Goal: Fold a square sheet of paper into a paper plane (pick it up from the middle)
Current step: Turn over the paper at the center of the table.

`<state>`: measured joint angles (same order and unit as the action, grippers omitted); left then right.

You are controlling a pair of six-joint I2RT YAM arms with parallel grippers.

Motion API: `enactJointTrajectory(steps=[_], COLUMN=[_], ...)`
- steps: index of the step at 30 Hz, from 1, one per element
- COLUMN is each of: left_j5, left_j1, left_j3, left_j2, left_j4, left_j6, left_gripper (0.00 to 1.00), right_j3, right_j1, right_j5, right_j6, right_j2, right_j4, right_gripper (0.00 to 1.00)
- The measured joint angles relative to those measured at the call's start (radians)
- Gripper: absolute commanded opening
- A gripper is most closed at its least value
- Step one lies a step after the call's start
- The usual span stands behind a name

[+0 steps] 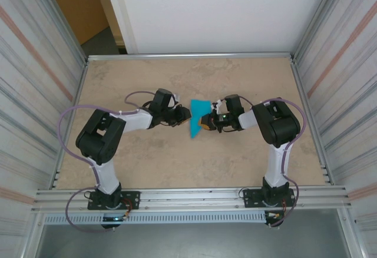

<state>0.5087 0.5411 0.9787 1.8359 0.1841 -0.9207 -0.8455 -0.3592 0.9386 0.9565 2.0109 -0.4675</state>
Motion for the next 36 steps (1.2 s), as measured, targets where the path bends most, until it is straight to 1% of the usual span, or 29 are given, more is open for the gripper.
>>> enactJointTrajectory(steps=[8, 12, 13, 17, 20, 26, 32, 36], left_j5=[0.008, 0.007, 0.007, 0.006, 0.006, 0.006, 0.006, 0.007], left_j1=[0.011, 0.011, 0.011, 0.011, 0.011, 0.011, 0.011, 0.011], left_j3=[0.073, 0.104, 0.108, 0.111, 0.112, 0.113, 0.113, 0.113], left_j2=[0.086, 0.130, 0.138, 0.156, 0.159, 0.162, 0.162, 0.162], left_j4=[-0.002, -0.016, -0.021, -0.047, -0.062, -0.080, -0.084, -0.084], left_j6=[-0.001, -0.006, -0.009, -0.012, -0.011, -0.010, 0.000, 0.008], left_gripper=[0.11, 0.09, 0.08, 0.08, 0.08, 0.08, 0.08, 0.08], right_j3=[-0.013, -0.013, -0.013, -0.017, -0.018, -0.021, -0.052, -0.082], right_j1=[-0.004, -0.007, -0.007, -0.006, -0.005, 0.026, 0.047, 0.047], right_j5=[0.001, 0.001, 0.000, 0.006, 0.003, -0.020, -0.062, -0.086], right_j6=[0.000, 0.000, 0.000, -0.001, -0.004, -0.005, -0.024, -0.030], right_j2=[0.001, 0.001, 0.001, -0.001, -0.013, -0.035, -0.046, -0.046], right_j4=[0.006, 0.009, 0.011, 0.013, 0.018, 0.075, 0.177, 0.247], right_gripper=[0.09, 0.12, 0.14, 0.27, 0.30, 0.30, 0.24, 0.23])
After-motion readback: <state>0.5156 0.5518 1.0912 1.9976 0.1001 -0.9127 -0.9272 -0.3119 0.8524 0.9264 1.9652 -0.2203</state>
